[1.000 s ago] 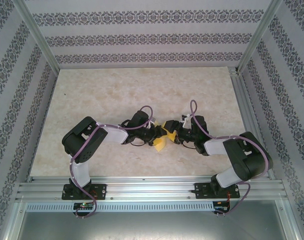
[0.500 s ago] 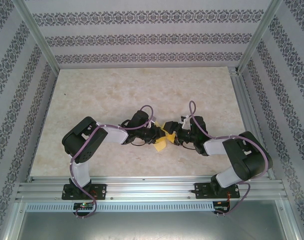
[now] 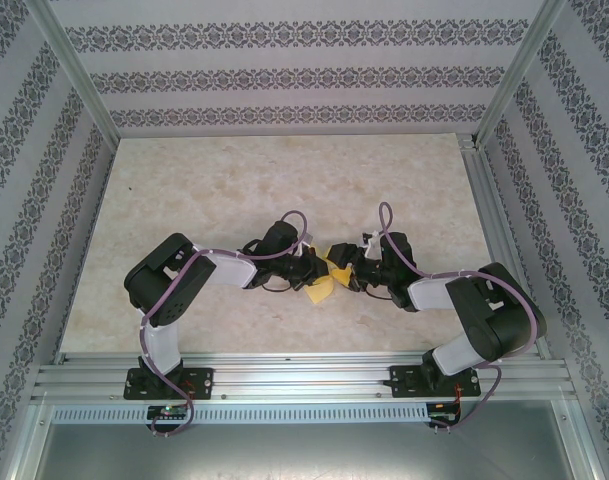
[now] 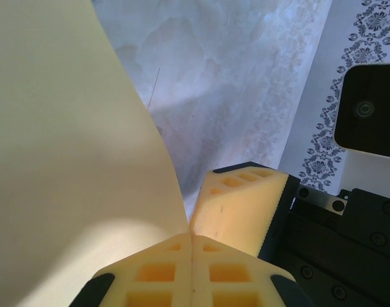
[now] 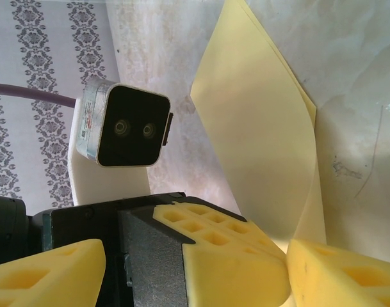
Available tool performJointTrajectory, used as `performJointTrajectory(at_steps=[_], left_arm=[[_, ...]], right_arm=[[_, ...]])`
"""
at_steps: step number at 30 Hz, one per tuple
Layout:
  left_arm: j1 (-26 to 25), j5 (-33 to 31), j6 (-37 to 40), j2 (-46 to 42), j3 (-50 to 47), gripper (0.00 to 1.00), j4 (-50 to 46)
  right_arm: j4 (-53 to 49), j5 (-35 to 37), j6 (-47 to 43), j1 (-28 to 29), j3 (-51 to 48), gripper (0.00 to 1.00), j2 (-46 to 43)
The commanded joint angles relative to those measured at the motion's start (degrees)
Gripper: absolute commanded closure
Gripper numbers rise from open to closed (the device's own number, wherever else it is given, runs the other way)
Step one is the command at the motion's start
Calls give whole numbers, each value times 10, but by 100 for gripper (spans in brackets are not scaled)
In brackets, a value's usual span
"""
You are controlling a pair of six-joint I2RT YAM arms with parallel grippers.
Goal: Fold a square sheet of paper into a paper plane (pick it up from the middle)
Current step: Third fold the triangle at the center of the table.
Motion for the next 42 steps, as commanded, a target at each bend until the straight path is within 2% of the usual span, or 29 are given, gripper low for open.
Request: performJointTrajectory(at_steps=[1, 5, 7, 10, 12, 20, 28, 34, 36, 40, 42], left_arm=[[-6, 3, 19, -6, 6, 99, -1], [-1, 1, 34, -17, 5, 100, -16], [4, 0, 46, -27, 3, 100, -27], [14, 6, 66, -41, 0, 100, -43], [20, 6, 80, -52, -2, 100, -56], [49, 29, 122, -70, -21, 100, -83], [75, 31, 198, -70, -17, 100, -158], [89, 28, 248, -49, 8, 100, -210], [91, 23, 272, -45, 20, 100, -240], [96, 9, 289, -41, 29, 100, -259], [97, 6, 303, -32, 43, 100, -277]], right_arm=[[-1, -4, -11, -5, 2, 25, -5], [-76, 5, -48, -19, 10, 25, -42], [-163, 24, -92, -21, 28, 25, -75], [-347, 88, -186, -21, 73, 25, -128], [-425, 117, -225, -21, 98, 26, -147], [-486, 118, -257, 5, 140, 40, -132], [-552, 148, -284, 44, 197, 65, -93], [-580, 160, -294, 71, 230, 69, -60], [-592, 161, -302, 79, 242, 75, -48], [-593, 162, -299, 92, 249, 78, -29], [-586, 160, -294, 98, 249, 84, -22]])
